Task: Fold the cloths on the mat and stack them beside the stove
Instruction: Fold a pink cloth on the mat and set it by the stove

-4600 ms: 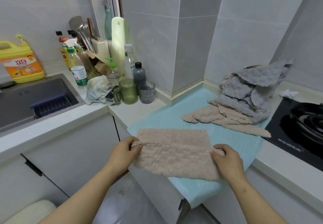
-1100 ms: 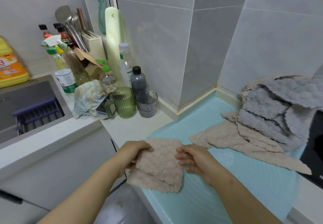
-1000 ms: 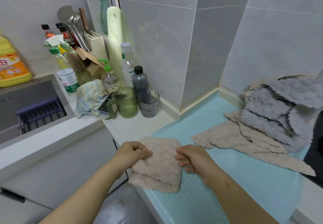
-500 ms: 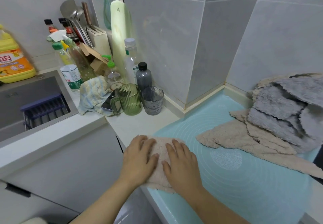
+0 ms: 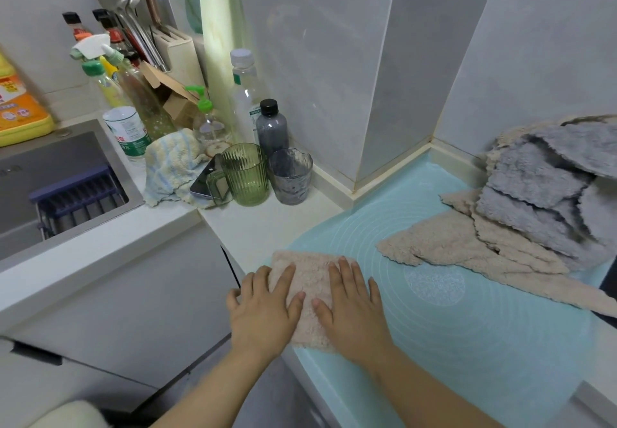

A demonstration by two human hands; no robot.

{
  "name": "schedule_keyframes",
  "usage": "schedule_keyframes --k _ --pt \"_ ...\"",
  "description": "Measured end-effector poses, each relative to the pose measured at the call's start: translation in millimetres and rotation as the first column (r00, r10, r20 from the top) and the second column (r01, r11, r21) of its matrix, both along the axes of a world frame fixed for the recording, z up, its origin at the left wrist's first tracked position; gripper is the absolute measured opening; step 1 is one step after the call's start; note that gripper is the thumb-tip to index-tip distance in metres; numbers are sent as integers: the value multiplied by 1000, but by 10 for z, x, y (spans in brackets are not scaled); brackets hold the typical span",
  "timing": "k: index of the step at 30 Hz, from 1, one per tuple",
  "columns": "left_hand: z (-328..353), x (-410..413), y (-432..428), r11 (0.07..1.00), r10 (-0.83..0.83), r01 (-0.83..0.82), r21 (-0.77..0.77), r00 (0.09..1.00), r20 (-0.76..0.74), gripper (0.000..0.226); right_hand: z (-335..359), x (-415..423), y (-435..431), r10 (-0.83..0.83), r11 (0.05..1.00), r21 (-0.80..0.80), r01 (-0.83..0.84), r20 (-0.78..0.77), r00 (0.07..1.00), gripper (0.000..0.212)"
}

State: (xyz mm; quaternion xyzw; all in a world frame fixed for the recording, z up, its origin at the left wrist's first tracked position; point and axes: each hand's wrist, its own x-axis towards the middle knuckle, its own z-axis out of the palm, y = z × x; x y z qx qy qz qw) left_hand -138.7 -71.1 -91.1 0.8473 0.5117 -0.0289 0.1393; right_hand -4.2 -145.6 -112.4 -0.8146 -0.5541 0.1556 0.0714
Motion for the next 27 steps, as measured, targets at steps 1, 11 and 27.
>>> schedule_keyframes --k 1,11,27 --pt "20 12 -27 999 22 -22 34 1000 -4 69 26 4 -5 -6 1000 -3 6 -10 1000 107" --pt "111 74 129 946 147 -75 -315 966 213 58 256 -6 -8 -313 929 110 352 -272 910 52" --pt "672 718 -15 422 488 318 -849 710 508 16 745 438 -734 -293 539 -282 794 -946 -137 23"
